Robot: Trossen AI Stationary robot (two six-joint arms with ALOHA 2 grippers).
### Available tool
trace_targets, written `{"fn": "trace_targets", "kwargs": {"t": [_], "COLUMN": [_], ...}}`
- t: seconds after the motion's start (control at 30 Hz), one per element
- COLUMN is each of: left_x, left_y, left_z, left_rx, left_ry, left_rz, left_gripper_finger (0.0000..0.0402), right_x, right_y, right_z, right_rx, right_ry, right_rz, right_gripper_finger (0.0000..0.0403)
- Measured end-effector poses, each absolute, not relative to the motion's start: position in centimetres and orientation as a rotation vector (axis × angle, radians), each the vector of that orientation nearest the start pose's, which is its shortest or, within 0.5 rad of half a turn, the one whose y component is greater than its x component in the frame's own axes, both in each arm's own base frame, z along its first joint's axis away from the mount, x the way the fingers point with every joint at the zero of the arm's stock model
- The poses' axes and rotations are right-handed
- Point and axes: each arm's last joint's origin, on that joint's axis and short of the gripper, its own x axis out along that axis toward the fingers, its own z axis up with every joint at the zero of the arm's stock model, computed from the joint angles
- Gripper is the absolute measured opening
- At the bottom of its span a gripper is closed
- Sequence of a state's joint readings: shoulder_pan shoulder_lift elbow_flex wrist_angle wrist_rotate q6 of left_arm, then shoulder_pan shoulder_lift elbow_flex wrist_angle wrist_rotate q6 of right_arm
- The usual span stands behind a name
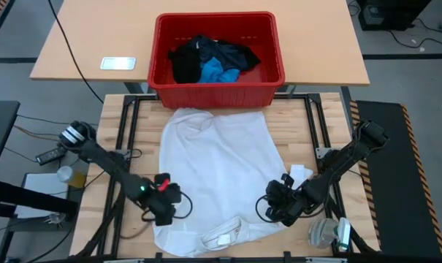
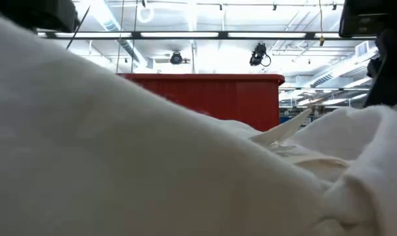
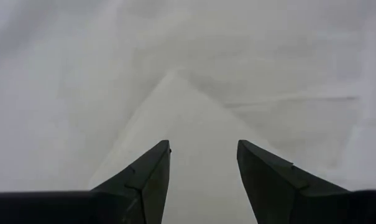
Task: Fold laundry
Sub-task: Fold the white polo
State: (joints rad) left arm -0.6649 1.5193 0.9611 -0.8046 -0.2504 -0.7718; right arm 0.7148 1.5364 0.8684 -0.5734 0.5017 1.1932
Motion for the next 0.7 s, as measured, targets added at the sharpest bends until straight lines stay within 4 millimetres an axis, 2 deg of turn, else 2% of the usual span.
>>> {"fn": "trace_targets", "kwargs": {"t": [0.07,0.27,0.5,0.7], "left_x": [22.0,24.7,26.6,27.0], "left_y": [-16.6,-18.3,-17.5,-18.1], "left_z": [19.1,18.3,16.2,16.9], "left_rx": [-0.024,-0.009,0.081,0.055], "left_ry": [1.312,1.365,1.459,1.437], "left_rz": [0.185,0.182,0.22,0.194], "left_gripper_finger": [0.0192,0.0192,0.0192,0.0192], "right_x": [21.4,21.6,21.7,21.7], "right_y": [16.7,16.8,16.8,16.8], "right_z": [17.5,17.6,17.7,17.7], "right_rx": [0.377,0.37,0.356,0.349], "right_ry": [0.924,0.882,0.866,0.867], "right_rz": [-0.413,-0.406,-0.41,-0.406], "right_gripper_finger": [0.0127,0.0127,0.0127,0.0127]}}
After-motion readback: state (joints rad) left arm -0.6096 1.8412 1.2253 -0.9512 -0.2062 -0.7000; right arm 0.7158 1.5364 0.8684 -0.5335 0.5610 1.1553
